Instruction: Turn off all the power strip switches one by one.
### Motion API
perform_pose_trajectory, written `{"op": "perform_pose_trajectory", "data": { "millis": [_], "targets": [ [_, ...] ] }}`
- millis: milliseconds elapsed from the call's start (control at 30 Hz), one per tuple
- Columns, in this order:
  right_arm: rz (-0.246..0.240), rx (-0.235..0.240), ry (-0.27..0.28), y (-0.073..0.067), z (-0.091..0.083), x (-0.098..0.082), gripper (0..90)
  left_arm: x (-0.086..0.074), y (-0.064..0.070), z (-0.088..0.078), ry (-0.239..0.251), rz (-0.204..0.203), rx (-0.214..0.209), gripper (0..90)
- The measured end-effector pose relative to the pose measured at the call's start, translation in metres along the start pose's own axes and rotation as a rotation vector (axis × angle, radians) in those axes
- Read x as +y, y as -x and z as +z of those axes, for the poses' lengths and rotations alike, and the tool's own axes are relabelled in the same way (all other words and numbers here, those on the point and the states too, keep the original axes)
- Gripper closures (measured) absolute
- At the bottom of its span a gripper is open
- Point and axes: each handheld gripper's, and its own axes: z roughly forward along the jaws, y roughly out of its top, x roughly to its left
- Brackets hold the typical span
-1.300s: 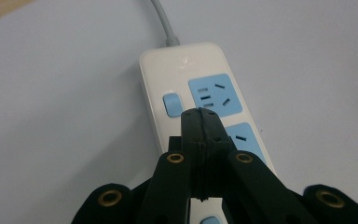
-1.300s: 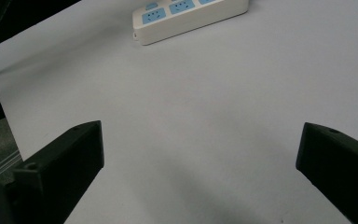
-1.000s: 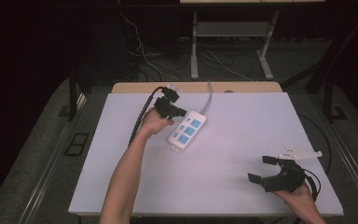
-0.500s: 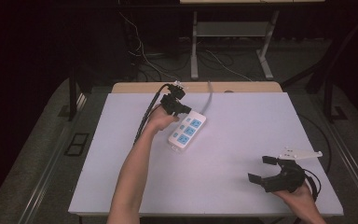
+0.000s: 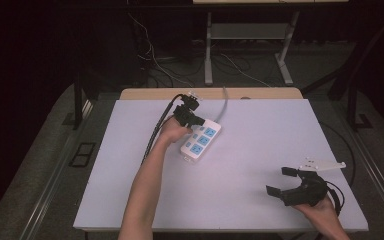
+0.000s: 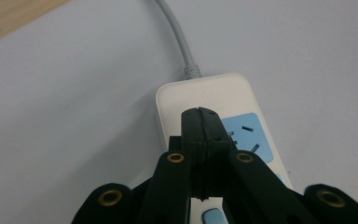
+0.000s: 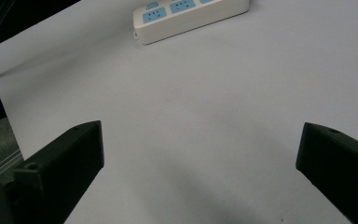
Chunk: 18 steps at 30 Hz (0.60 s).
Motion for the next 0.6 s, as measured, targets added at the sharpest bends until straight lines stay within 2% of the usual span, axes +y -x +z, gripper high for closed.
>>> {"op": "perform_pose_trajectory", "data": {
  "millis": [400, 600],
  "targets": [
    [-0.004, 0.0, -0.003, 0.0002, 0.0004, 0.0, 0.6, -0.0031, -0.0003, 0.0069, -0.028, -0.003, -0.004, 89.4],
    [-0.002, -0.002, -0.005, 0.0004, 0.0007, -0.0002, 0.6, -0.0033, -0.0008, 0.008, -0.021, -0.018, -0.017, 89.4]
  ]
}}
